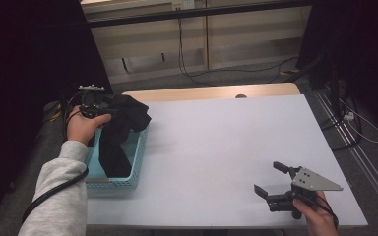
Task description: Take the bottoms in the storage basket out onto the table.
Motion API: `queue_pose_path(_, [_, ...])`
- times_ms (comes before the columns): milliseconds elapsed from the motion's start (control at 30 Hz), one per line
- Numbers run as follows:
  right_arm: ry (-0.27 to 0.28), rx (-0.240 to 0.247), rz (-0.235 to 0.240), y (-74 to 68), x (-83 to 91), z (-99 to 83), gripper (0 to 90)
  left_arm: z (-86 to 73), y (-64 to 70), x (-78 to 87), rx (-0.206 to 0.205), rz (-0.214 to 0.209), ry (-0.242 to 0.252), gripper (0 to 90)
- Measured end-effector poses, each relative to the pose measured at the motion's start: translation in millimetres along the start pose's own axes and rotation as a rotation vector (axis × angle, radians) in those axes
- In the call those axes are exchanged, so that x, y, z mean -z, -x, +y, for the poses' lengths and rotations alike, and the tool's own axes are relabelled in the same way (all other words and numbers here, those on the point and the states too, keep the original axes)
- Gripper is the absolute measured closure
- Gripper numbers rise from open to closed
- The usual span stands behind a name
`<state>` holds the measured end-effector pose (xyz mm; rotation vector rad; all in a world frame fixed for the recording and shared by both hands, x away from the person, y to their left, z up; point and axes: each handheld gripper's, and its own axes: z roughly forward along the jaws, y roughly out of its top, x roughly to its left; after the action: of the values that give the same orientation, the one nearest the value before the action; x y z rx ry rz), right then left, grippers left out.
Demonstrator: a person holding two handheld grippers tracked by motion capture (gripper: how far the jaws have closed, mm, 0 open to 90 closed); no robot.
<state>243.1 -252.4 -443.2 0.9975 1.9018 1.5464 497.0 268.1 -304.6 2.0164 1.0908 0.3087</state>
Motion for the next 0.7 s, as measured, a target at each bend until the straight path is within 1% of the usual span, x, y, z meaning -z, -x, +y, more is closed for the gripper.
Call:
queue_pose_path(67, [0.000, 0.000, 0.001, 0.0, 0.0, 0.0, 0.4, 4.3, 6.4, -1.1, 0.000, -0.014, 0.015, 74.7])
queue_pose_path(133, [0.000, -0.002, 0.002, -0.1, 0.0, 0.0, 0.4, 9.4, 13.7, -2.5, -0.010, -0.038, 0.025, 74.7])
queue_pose_path(233, [0.000, -0.002, 0.002, 0.0, 0.0, 0.0, 0.4, 16.9, 25.0, -4.4, -0.033, -0.049, 0.037, 74.7])
queue_pose_path(367, [-0.001, -0.002, 0.003, -0.2, -0.3, 0.0, 0.4, 29.0, 44.8, -7.8, -0.060, -0.079, 0.050, 74.8])
queue_pose_path(433, [0.000, -0.001, 0.004, -0.3, -0.2, 0.0, 0.4, 34.1, 54.0, -10.3, -0.071, -0.104, 0.060, 74.8])
queue_pose_path(533, [-0.001, -0.004, 0.001, -0.2, 0.0, -0.2, 0.5, 39.9, 68.1, -15.2, -0.081, -0.133, 0.069, 74.8])
queue_pose_path(600, [-0.001, -0.004, 0.001, 0.0, 0.2, -0.1, 0.4, 43.0, 77.8, -18.6, -0.098, -0.150, 0.082, 74.8])
queue_pose_path(700, [0.000, -0.004, 0.002, 0.0, 0.2, -0.2, 0.4, 47.3, 89.7, -23.5, -0.110, -0.175, 0.093, 74.8])
